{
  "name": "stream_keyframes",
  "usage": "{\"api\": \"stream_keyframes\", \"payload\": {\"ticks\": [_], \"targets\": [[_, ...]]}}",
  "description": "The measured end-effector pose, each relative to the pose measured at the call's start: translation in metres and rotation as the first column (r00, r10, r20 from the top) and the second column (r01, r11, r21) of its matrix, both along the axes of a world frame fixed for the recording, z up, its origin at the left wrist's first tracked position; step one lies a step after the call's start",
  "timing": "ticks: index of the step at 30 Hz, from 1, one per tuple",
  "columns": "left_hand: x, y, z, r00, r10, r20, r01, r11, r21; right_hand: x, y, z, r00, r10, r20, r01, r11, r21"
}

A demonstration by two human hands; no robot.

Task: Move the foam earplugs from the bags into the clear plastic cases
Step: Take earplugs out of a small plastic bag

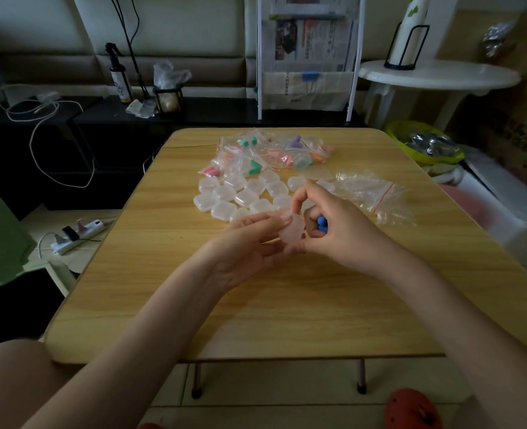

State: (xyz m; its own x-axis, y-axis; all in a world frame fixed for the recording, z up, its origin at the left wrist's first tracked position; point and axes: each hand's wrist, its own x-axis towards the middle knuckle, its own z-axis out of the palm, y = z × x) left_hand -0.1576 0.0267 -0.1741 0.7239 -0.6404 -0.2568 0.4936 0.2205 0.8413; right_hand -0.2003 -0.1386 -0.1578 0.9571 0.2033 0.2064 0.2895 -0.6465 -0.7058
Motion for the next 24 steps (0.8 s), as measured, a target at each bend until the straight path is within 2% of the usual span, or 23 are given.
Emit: {"api": "stream_keyframes", "payload": {"ticks": [3, 6, 9, 12, 18, 24], "targets": [[0.002, 0.004, 0.0, 0.998, -0.032, 0.054, 0.028, 0.997, 0.075, -0.002, -0.003, 0.004, 0.998, 0.056, -0.038, -0.055, 0.998, 0.04], [0.004, 0.004, -0.001, 0.997, -0.028, 0.068, 0.023, 0.997, 0.079, -0.001, -0.005, 0.003, 0.999, 0.042, 0.013, -0.042, 0.999, -0.03], [0.004, 0.0, -0.002, 0.997, 0.071, -0.034, -0.071, 0.997, -0.017, 0.002, -0.005, -0.003, 0.99, -0.067, 0.121, 0.057, 0.995, 0.084], [0.002, -0.001, -0.002, 0.994, 0.057, -0.097, -0.066, 0.994, -0.088, 0.004, -0.001, -0.011, 0.966, -0.162, 0.204, 0.135, 0.981, 0.14], [0.003, -0.001, -0.004, 0.963, 0.124, -0.237, -0.173, 0.965, -0.196, 0.006, 0.002, -0.014, 0.958, -0.144, 0.25, 0.144, 0.989, 0.017], [0.003, -0.005, -0.005, 0.939, 0.153, -0.308, -0.213, 0.962, -0.172, 0.003, 0.003, -0.017, 0.942, -0.125, 0.31, 0.156, 0.985, -0.078]]}}
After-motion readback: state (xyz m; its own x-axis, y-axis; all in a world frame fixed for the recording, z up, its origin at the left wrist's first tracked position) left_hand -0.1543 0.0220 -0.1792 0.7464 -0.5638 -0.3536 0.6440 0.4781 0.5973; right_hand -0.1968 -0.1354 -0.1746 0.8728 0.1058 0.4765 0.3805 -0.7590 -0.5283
